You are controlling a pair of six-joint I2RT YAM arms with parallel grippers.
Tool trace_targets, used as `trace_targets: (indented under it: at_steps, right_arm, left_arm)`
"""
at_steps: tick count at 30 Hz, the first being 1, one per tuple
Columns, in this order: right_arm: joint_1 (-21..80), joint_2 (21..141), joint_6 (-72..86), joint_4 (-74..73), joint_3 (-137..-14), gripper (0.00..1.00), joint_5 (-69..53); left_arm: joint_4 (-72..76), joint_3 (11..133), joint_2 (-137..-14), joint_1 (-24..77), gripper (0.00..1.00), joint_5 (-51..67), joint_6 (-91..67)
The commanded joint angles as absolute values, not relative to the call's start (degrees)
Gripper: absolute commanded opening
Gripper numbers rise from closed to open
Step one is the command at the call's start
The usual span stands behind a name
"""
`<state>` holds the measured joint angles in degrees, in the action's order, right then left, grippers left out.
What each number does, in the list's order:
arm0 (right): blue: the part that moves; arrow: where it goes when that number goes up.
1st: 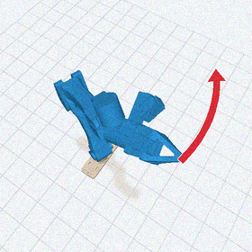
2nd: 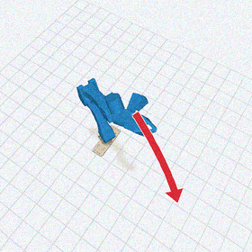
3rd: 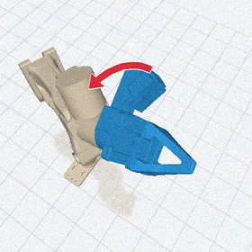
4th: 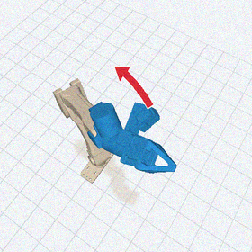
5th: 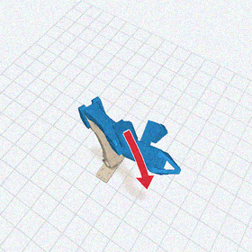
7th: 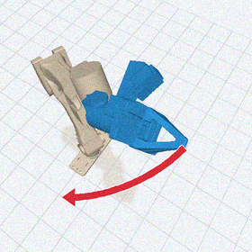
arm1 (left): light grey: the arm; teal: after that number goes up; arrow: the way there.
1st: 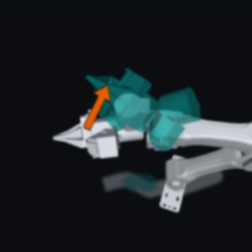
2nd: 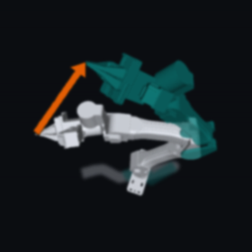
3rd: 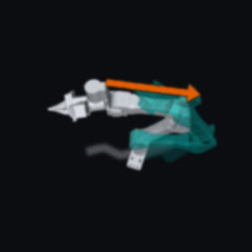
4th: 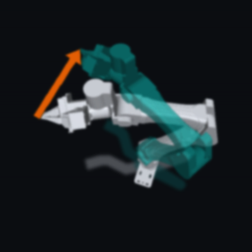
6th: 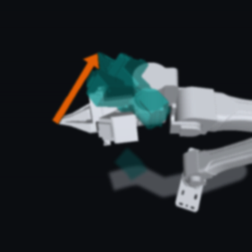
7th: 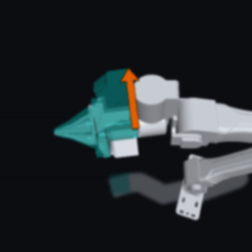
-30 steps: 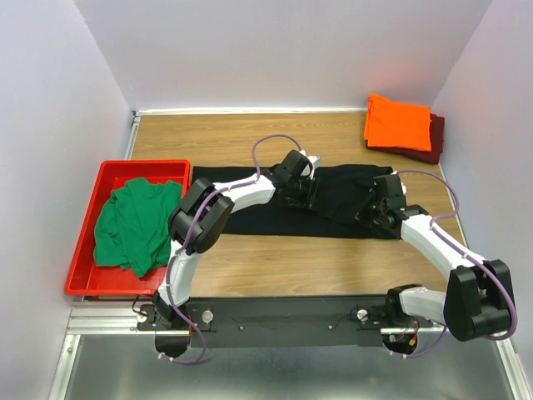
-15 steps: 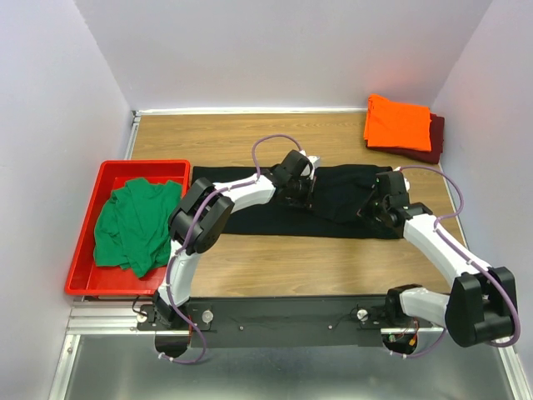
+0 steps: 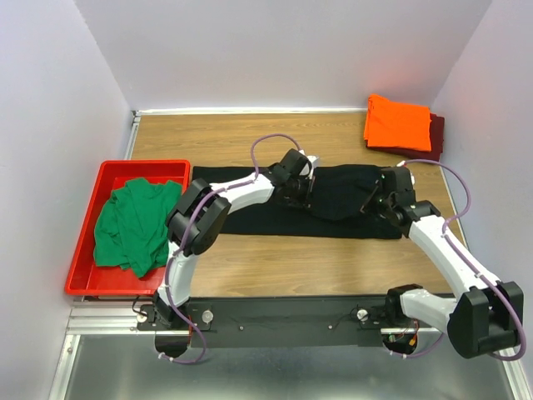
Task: Fold and stack the t-shirts
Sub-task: Fold the tshirt
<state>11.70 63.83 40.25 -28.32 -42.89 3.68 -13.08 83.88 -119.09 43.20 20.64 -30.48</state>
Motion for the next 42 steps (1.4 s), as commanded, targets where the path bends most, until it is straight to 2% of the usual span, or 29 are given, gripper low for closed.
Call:
trace_targets:
  at_steps: [1, 16, 29, 42]
  right_arm:
    - [12.2, 61.3, 39.0, -32.8, -45.1, 0.0, 3.3]
    - [15.2, 57.6, 41.9, -35.7, -43.8, 0.0, 0.8]
    - [21.7, 58.0, 45.6, -35.5, -41.9, 0.0, 4.4]
    - [22.0, 57.8, 43.9, -40.5, -43.1, 0.0, 12.2]
  left_arm:
    - [-14.5, 83.3, -114.7, 42.8, 0.0, 22.8, -30.6]
    - [-15.2, 80.7, -112.3, 41.9, 0.0, 23.1, -30.8]
    - [-15.3, 78.6, -111.4, 41.4, 0.0, 22.8, -30.6]
    - [-15.3, 77.3, -112.2, 41.4, 0.0, 24.2, -30.1]
